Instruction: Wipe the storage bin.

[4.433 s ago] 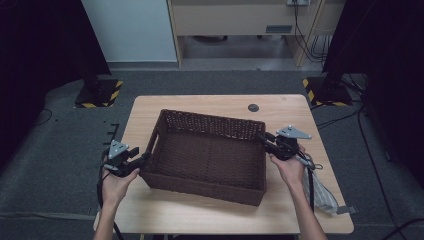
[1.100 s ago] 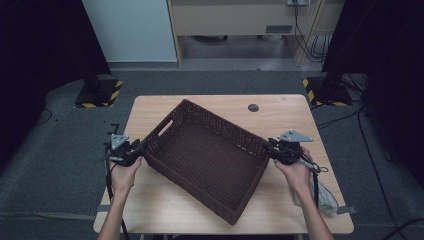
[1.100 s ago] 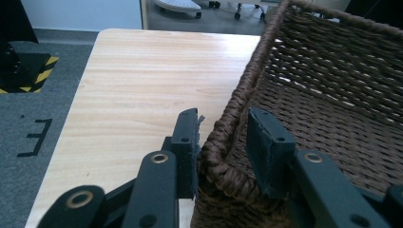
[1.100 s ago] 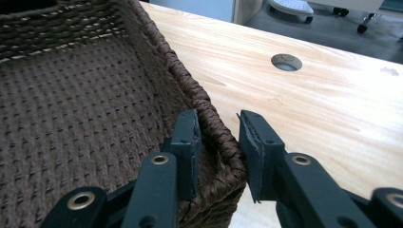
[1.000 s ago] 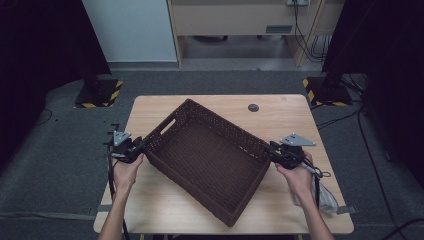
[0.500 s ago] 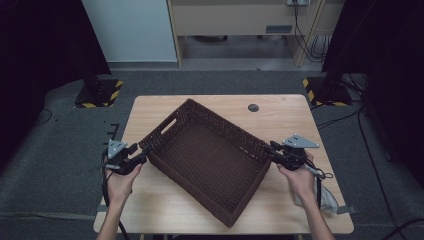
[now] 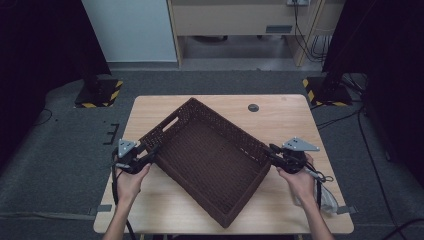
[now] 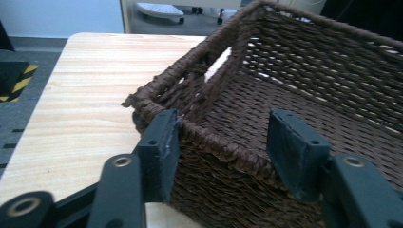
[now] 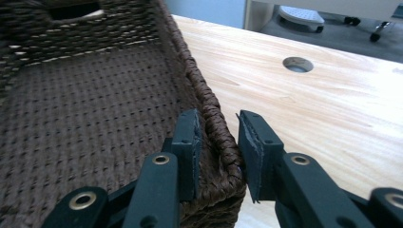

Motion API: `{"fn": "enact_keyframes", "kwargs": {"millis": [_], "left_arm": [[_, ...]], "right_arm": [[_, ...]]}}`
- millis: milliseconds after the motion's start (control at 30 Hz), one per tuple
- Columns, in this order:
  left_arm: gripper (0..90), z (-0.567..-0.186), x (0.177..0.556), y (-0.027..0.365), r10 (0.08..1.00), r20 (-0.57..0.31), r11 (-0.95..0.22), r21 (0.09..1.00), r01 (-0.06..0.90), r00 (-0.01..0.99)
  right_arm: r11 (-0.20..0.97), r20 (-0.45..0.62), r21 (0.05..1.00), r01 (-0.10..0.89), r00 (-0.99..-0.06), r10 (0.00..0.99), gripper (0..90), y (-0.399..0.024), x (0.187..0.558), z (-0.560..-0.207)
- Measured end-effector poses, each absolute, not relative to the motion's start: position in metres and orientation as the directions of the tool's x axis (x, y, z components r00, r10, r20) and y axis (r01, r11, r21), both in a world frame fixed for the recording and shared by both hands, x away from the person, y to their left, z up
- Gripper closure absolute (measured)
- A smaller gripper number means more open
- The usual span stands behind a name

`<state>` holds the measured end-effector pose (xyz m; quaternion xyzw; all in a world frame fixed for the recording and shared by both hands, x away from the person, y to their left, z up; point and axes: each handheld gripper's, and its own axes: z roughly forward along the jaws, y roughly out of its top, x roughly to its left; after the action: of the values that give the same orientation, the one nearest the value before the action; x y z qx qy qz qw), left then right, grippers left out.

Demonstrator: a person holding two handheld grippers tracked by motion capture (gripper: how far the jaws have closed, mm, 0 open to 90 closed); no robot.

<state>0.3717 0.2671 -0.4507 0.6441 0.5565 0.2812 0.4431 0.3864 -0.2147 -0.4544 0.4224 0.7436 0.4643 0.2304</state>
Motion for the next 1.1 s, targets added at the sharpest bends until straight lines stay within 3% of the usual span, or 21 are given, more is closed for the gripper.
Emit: {"fn": "enact_keyframes", "kwargs": {"millis": [333, 567, 767, 1100], "left_arm": [[44.9, -0.445, 0.391, 0.266, 0.97, -0.103, -0.02, 0.869, 0.494, 0.22], [40.4, -0.445, 0.36, 0.25, 0.956, -0.136, -0.01, 0.872, 0.49, 0.262], [39.6, -0.45, 0.368, 0.241, 0.957, -0.127, -0.019, 0.868, 0.496, 0.26], [41.1, -0.451, 0.387, 0.24, 0.963, -0.109, -0.025, 0.874, 0.486, 0.247]], "right_arm": [[0.211, 0.054, 0.893, 0.397, -0.561, 0.826, 66.9, -0.212, 0.382, -0.452], [0.252, 0.03, 0.878, 0.408, -0.571, 0.82, 75.3, -0.207, 0.389, -0.459], [0.25, 0.04, 0.875, 0.413, -0.578, 0.815, 77.2, -0.208, 0.384, -0.458], [0.235, 0.054, 0.887, 0.397, -0.595, 0.802, 70.3, -0.204, 0.375, -0.454]]}}
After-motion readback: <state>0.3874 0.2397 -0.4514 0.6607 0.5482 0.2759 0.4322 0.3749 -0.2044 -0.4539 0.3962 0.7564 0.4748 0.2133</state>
